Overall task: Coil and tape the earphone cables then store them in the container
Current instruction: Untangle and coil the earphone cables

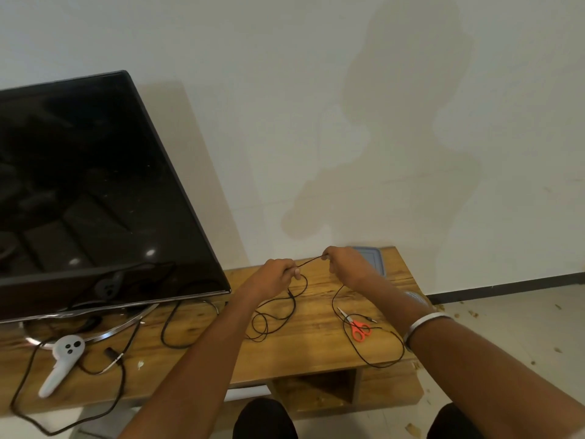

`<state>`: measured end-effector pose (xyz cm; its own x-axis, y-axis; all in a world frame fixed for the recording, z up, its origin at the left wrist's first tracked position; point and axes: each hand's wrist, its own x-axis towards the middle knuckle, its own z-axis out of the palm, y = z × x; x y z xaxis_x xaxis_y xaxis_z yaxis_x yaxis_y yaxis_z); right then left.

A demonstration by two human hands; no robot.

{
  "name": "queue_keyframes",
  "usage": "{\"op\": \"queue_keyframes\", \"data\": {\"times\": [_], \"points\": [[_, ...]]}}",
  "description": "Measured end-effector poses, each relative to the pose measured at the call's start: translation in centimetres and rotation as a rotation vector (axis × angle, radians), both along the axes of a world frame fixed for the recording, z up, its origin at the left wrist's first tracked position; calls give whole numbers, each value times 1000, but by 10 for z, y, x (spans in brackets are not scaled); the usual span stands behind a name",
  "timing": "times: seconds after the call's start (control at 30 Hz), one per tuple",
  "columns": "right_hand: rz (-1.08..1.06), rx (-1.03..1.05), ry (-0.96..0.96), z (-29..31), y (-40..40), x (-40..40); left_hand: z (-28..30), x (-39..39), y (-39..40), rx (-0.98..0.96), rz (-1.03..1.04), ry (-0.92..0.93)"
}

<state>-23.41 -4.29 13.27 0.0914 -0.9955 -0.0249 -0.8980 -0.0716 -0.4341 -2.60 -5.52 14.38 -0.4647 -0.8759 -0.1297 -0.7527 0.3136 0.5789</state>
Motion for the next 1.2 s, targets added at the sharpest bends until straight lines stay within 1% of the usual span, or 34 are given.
{"op": "queue_keyframes", "data": {"times": [0.1,0.2,0.27,0.33,0.47,0.6,0.67,0.77,0.9,1.0,1.07,1.2], "points": [[-59,-3,0,-7,0,-8,-1,3,2,40,-12,17],[-68,27,-19,-7,2,-8,1,-1,4,45,-27,14],[-20,53,-11,-5,5,-3,3,-4,5,40,-23,10],[76,68,-11,-1,9,7,4,-8,5,28,-34,6],[206,47,5,7,12,23,3,-12,5,8,-73,9],[171,-7,66,7,7,23,4,-8,8,16,-57,26],[139,-3,68,6,5,18,5,-5,10,84,-33,44],[81,1,30,4,7,12,10,-6,14,256,21,204],[50,33,-43,-2,14,8,23,-14,26,450,92,593],[62,54,-67,-4,20,9,27,-20,28,530,120,849],[71,121,-87,-9,23,10,29,-23,28,568,148,980],[109,227,-161,-19,29,14,33,-29,26,598,170,1143]]}}
